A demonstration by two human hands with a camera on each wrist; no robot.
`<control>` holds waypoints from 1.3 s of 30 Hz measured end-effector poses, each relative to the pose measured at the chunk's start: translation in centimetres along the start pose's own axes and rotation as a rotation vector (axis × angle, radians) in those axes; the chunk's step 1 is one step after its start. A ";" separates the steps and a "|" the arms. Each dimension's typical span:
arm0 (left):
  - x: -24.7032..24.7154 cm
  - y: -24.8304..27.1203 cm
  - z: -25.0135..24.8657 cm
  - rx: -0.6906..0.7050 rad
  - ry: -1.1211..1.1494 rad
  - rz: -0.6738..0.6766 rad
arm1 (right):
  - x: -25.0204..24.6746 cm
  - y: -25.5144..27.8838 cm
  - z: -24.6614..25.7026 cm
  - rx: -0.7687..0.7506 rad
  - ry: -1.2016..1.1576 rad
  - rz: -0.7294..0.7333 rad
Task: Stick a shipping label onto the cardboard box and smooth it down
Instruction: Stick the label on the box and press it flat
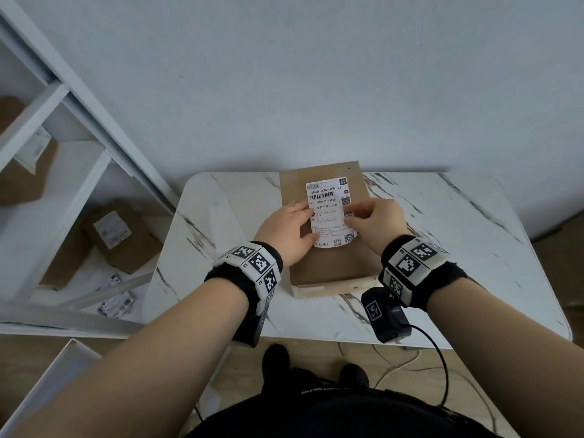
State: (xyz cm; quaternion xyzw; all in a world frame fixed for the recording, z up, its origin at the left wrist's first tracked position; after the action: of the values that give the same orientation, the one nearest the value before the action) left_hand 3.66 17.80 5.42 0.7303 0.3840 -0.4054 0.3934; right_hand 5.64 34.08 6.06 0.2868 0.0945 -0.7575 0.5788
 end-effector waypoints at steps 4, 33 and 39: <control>0.1 -0.1 0.1 0.013 -0.013 -0.005 | 0.1 0.0 0.1 0.007 0.008 0.002; 0.1 -0.1 0.1 0.009 -0.143 0.025 | 0.4 0.3 -0.6 0.050 -0.198 -0.027; 0.1 0.0 0.2 0.016 -0.168 0.025 | 0.5 0.2 -0.6 0.039 -0.160 -0.030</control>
State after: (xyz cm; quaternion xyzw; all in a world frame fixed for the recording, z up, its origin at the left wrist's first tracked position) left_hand 3.65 17.68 5.28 0.7016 0.3371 -0.4634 0.4235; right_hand 5.96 33.85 5.34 0.2353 0.0375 -0.7881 0.5676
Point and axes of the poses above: each hand's wrist, its own y-axis away from the middle knuckle, its own x-axis out of the palm, z = x × y, the point moved 3 cm from there along -y, towards the middle knuckle, and after that the axes turned 3 degrees about -y, right-handed, at the moved point
